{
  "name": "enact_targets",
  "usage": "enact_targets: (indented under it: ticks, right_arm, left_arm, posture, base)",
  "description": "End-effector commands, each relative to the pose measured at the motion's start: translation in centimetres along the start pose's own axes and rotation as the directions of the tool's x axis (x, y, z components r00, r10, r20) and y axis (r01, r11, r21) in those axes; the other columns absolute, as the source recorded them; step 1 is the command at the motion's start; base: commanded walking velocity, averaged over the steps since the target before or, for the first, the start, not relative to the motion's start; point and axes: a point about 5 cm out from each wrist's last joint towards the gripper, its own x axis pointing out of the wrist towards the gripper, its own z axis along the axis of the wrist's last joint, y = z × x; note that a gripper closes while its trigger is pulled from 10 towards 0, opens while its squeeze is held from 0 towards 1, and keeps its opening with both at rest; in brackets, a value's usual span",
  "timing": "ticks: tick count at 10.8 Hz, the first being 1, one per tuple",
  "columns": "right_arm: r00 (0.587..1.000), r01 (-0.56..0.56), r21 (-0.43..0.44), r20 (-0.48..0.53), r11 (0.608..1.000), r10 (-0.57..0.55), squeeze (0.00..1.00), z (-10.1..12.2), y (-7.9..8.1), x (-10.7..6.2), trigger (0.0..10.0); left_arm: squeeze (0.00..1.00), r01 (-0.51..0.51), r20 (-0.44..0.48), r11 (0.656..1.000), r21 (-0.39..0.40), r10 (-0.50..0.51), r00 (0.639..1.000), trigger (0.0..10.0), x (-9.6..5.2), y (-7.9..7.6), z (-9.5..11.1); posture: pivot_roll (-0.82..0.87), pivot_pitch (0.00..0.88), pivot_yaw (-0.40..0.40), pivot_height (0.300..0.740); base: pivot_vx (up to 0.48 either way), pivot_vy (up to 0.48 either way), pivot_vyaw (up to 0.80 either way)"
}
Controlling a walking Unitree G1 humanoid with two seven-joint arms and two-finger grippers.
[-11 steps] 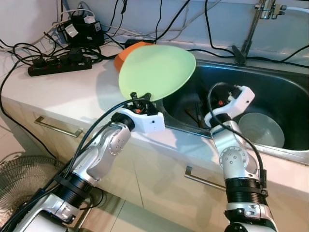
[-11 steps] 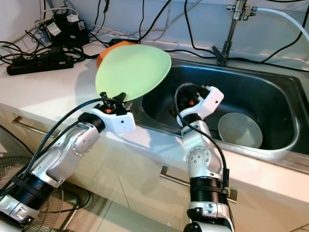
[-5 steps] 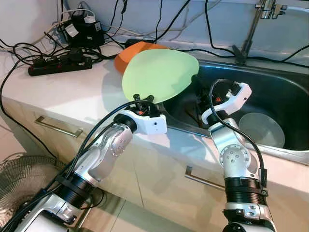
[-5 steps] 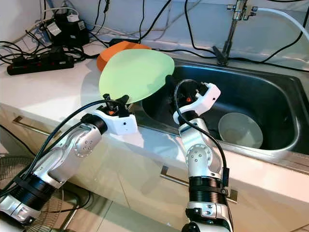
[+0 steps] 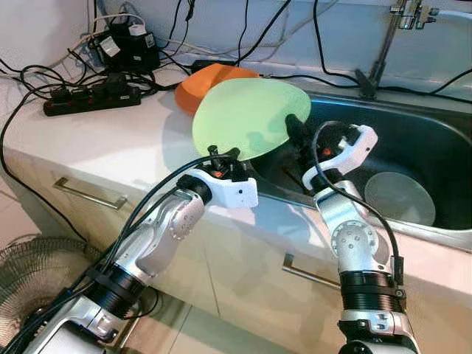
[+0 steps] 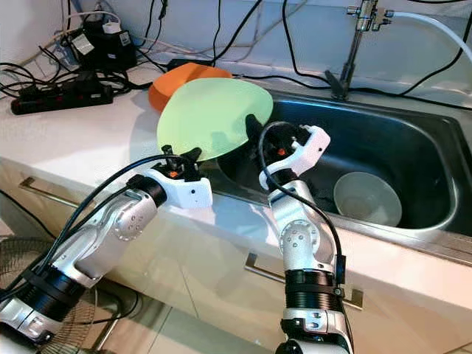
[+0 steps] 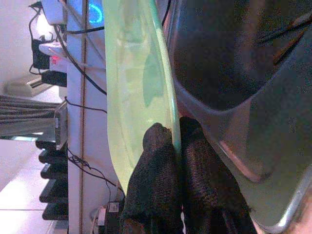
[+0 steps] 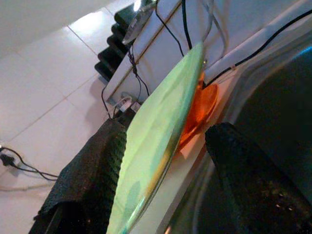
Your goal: Kitchen organization
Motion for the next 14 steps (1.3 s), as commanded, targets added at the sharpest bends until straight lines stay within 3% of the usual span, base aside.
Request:
enact_targets:
  ticks: [1,7,8,9,14]
  right_arm:
    - [1.000,-0.019,-0.002,-0.013,1.000,0.019,0.00,-0.44,0.40,0.26,10.0]
    - [1.000,0.011,-0.014,0.006,1.000,-0.011,0.00,-0.33,0.10,0.53,10.0]
    - [1.000,0.013,-0.014,0.012,1.000,-0.013,0.00,-0.20,0.06,0.57,0.5]
    - [1.000,0.012,-0.013,0.015,1.000,-0.011,0.00,-0.19,0.08,0.60,0.0]
    - [1.000,0.014,-0.002,0.015,1.000,-0.014,0.00,-0.28,0.12,0.55,0.0]
  left_arm:
    - [0.00,-0.043,0.046,0.999,0.014,0.042,0.998,10.0,0.11,1.01,0.88]
    - [0.00,-0.046,0.068,0.999,0.020,0.044,0.997,10.0,0.15,1.04,1.12]
    - [0.00,-0.044,0.067,0.999,0.022,0.042,0.997,10.0,0.20,1.03,1.08]
    - [0.00,-0.043,0.068,0.999,0.024,0.041,0.997,10.0,0.20,1.01,1.09]
    - [0.00,-0.049,0.070,0.998,0.030,0.046,0.996,10.0,0.22,1.12,1.11]
  posture:
    - [0.16,0.000,0.070,0.740]
    - [0.16,0.000,0.074,0.740]
    - [0.16,0.000,0.076,0.740]
    - [0.16,0.000,0.076,0.740]
    - [0.16,0.000,0.078,0.740]
  base:
    - [0.000,0.000,0.00]
    - [0.000,0.000,0.00]
    - [0.000,0.000,0.00]
    - [0.000,0.000,0.00]
    - [0.000,0.000,0.00]
